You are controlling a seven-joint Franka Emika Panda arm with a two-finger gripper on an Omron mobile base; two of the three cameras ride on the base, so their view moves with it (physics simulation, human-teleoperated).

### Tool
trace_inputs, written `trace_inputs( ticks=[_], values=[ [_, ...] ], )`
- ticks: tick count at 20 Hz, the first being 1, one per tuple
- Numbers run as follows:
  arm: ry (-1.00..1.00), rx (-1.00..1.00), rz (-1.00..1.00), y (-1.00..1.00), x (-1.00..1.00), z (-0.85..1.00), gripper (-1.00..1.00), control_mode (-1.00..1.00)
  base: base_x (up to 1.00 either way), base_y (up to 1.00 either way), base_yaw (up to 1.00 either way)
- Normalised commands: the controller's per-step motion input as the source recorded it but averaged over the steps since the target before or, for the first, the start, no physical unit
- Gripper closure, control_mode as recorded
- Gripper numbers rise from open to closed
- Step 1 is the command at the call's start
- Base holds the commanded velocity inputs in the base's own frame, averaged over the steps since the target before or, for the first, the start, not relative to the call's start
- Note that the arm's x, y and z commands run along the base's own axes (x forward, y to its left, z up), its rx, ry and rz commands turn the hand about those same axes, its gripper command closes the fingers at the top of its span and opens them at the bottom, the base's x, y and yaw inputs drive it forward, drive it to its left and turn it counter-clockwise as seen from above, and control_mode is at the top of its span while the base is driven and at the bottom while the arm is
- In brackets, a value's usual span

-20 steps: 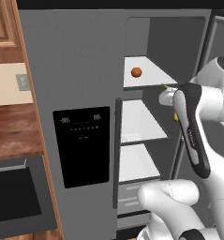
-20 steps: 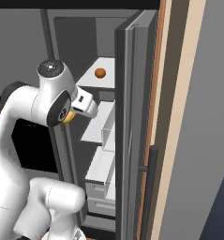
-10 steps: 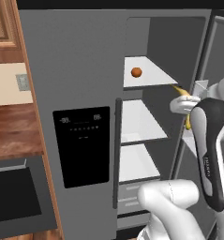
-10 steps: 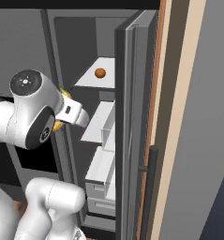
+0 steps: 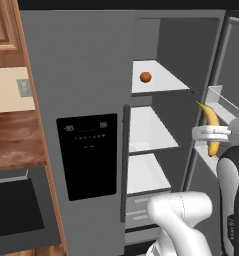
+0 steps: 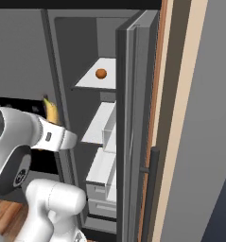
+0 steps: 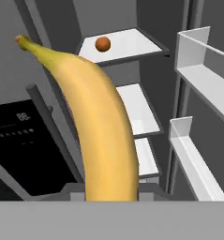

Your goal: Pick up the banana and tangerine from the fridge and place one fruit on each plate on the dining counter.

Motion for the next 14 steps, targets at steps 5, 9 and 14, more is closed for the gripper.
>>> trace_inputs(
  ticks=[5,9,14],
  values=[
    [-0.08,-0.04,0.00,0.15,-0.45,-0.05,1.00,1.00,-0.31,0.15,0.04],
    [0.00,0.00,0.00,0.00,0.00,0.00,1.00,1.00,-0.68,0.53,0.32],
    [0.00,0.00,0.00,0.00,0.00,0.00,1.00,1.00,-0.34,0.50,0.55]
  ],
)
